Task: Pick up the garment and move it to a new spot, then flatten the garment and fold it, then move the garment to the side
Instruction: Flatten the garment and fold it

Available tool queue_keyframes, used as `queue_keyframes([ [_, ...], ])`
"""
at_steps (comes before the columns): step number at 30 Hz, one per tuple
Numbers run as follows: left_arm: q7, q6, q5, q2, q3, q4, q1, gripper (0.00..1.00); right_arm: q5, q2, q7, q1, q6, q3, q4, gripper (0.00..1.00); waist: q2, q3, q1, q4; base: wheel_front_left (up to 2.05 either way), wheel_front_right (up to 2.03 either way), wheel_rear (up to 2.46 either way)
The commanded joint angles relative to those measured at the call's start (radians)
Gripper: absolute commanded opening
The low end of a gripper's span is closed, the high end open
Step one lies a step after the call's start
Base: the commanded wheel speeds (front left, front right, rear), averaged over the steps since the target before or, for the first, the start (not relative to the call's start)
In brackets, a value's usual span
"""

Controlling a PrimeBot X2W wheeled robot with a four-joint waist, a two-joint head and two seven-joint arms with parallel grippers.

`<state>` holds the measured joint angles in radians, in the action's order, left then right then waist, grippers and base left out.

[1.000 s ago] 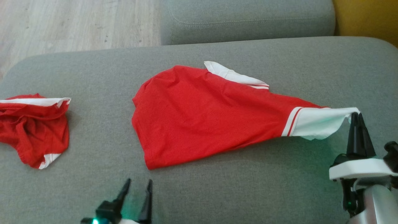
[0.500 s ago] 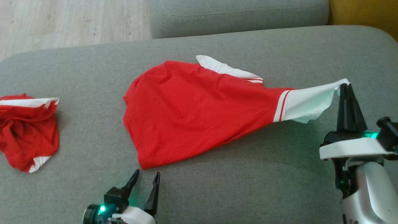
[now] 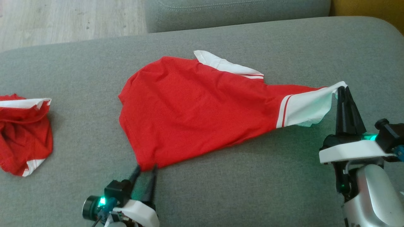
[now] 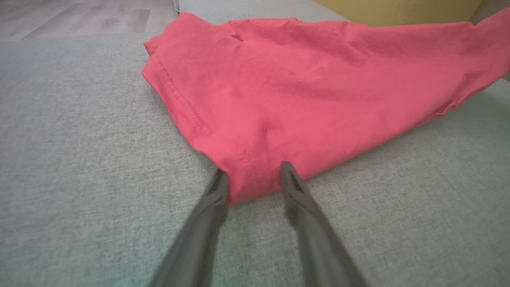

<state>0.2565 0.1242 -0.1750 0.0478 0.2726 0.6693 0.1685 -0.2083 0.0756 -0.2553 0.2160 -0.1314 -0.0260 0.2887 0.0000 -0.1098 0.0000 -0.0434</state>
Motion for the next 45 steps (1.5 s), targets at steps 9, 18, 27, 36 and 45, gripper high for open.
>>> queue_keyframes([
  [9,0.005,0.006,-0.001,0.006,-0.011,-0.09,0.025,0.0,-0.013,0.002,-0.006,0.044,0.001,0.009,-0.031,0.0,0.0,0.015,0.0,0.03,0.0,0.0,0.0],
  [18,0.005,0.006,-0.092,0.138,0.061,-0.329,0.152,0.0,-0.042,0.027,-0.006,0.135,0.001,-0.015,-0.106,0.0,0.0,0.103,0.0,0.073,0.0,0.0,0.0],
  [27,-0.019,0.006,-0.23,0.365,0.18,-0.432,0.481,0.0,-0.09,0.123,-0.006,0.358,0.001,0.011,-0.177,0.0,0.0,0.163,0.0,0.063,0.0,0.0,0.0],
  [36,-0.181,0.004,-0.336,0.441,0.235,-0.439,0.699,0.0,-0.043,0.227,0.017,0.604,0.001,0.103,-0.076,0.0,0.0,0.116,0.0,0.053,0.0,0.0,0.0],
  [45,-0.079,-0.028,-0.328,0.368,0.197,-0.241,0.86,0.0,0.047,0.218,-0.004,0.876,0.001,0.088,0.157,0.0,0.0,-0.066,0.0,0.036,0.0,0.0,0.0],
])
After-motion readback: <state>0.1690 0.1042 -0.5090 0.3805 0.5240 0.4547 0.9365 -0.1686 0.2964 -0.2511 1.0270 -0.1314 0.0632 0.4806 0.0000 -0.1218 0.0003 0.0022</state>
